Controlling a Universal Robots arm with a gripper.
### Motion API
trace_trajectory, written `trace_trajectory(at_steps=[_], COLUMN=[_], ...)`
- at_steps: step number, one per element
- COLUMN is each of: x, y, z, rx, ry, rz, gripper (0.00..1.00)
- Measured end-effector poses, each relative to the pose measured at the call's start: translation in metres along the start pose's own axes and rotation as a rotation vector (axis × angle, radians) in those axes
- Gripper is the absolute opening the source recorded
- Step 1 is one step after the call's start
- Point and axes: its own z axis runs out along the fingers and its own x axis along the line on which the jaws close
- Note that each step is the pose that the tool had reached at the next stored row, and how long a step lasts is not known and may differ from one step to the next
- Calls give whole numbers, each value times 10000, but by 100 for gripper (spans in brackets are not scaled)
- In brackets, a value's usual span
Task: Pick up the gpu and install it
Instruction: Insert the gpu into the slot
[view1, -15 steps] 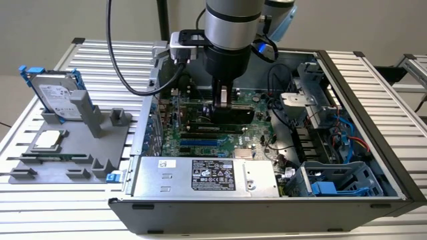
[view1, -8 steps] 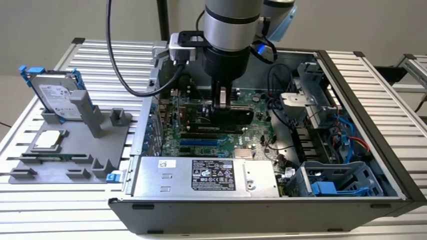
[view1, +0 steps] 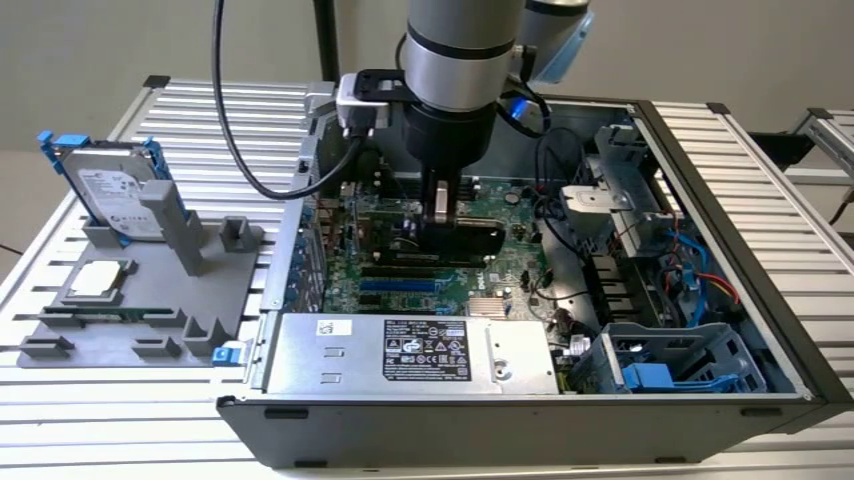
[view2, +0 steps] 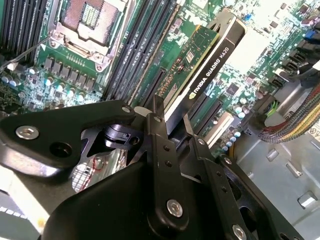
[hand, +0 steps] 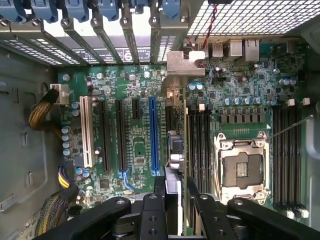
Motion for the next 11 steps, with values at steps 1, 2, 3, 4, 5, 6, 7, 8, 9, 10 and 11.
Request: trace_trajectory(at_steps=[1,2,3,4,5,6,7,8,9,10,11], x=[3,7,11,14,18,23,28,34,42,48,56], y=[1,2,2,2,2,4,3,3,3,2,2], z=[11,22,27,31,36,43,46,47,48,49,52], rx=[1,1,0,-1,-3,-13,-36,-68,-112,-158,-205], ry=[-1,-1,1,1,0,1,4,6,8,12,15], rz=[0,1,2,1,1,4,5,7,10,13,16], gripper=[0,0,0,0,0,0,0,0,0,0,0])
